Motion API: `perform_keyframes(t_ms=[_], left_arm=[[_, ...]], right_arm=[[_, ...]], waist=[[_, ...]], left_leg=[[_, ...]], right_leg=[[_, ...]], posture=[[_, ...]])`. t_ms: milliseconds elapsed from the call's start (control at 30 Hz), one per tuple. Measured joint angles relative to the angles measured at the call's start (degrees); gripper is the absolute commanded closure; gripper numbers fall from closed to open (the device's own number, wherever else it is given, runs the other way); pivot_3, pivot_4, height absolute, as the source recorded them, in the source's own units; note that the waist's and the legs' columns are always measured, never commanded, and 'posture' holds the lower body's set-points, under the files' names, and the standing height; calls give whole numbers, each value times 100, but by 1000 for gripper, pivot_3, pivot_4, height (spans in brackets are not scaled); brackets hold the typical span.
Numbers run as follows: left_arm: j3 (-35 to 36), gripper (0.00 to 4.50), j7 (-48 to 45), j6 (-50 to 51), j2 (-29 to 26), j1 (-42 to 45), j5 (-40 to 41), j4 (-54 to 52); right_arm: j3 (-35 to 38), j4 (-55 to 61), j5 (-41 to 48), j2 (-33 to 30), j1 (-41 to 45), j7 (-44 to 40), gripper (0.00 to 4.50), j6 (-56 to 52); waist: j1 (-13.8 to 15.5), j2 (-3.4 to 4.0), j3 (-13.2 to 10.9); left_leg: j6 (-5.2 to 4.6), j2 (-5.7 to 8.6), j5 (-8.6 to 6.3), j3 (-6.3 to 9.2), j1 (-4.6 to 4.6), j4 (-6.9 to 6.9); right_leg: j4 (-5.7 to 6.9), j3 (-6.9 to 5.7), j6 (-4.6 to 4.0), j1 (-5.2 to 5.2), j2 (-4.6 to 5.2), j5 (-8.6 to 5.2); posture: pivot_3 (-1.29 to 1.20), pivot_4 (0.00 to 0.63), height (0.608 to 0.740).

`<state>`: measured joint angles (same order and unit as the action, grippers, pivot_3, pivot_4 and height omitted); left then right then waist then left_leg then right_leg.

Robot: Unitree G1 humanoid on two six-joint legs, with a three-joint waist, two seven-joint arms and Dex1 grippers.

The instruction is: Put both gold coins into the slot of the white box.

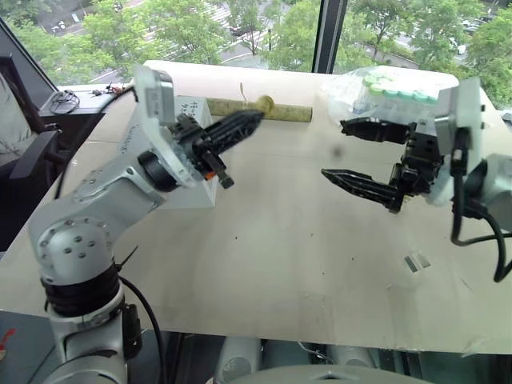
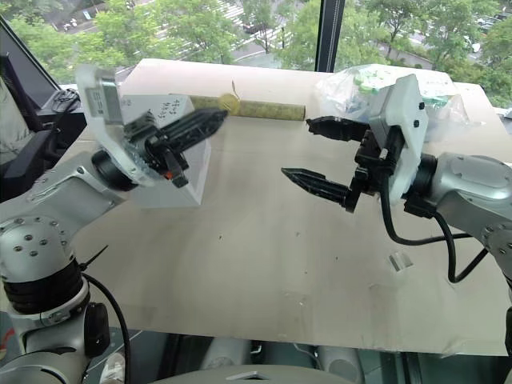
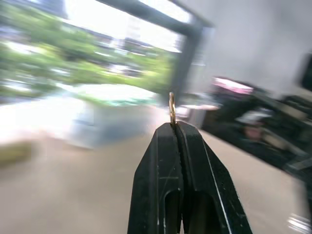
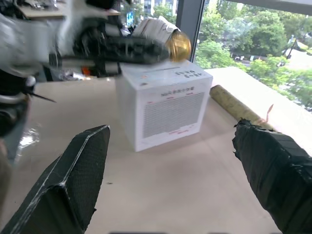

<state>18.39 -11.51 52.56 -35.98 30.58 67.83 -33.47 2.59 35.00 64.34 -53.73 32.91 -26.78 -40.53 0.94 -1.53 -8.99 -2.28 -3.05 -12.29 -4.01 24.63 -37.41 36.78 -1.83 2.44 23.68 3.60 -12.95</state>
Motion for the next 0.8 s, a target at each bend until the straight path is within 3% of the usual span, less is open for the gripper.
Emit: perform_keyframes(t_ms=[167, 367, 533, 800], left_arm=[[-128, 4500, 2276, 443, -65, 294, -1161, -587], [-201, 4500, 3732, 1423, 96, 671, -1769, -688], [-125, 4500, 4259, 2598, 219, 1141, -2280, -471], [167, 4500, 3800, 3775, 488, 1488, -2799, -74]], right_arm=[[-213, -437, -694, 255, 436, -579, 133, 84], [-238, -823, -1158, 587, 671, -1179, 133, 145], [-206, -994, -1292, 753, 729, -1519, 133, 267], [226, -1206, -1291, 779, 868, -1813, 133, 311]], waist=[[-5, -3, -2], [-7, -6, -4], [-2, -9, -6], [-9, -13, -9]], left_leg=[[0, 5, 0, 1, -2, 0], [1, 6, 0, 0, -1, 1], [1, 8, 1, 2, -1, 1], [3, 7, 1, 1, -1, 2]], right_leg=[[3, -2, 1, 0, -3, 1], [2, -3, 2, 0, -3, 2], [4, -8, 2, 0, -3, 2], [4, -12, 2, 1, -3, 3]], posture=[[0, 150, 740], [0, 150, 740], [0, 150, 740], [0, 150, 740]])
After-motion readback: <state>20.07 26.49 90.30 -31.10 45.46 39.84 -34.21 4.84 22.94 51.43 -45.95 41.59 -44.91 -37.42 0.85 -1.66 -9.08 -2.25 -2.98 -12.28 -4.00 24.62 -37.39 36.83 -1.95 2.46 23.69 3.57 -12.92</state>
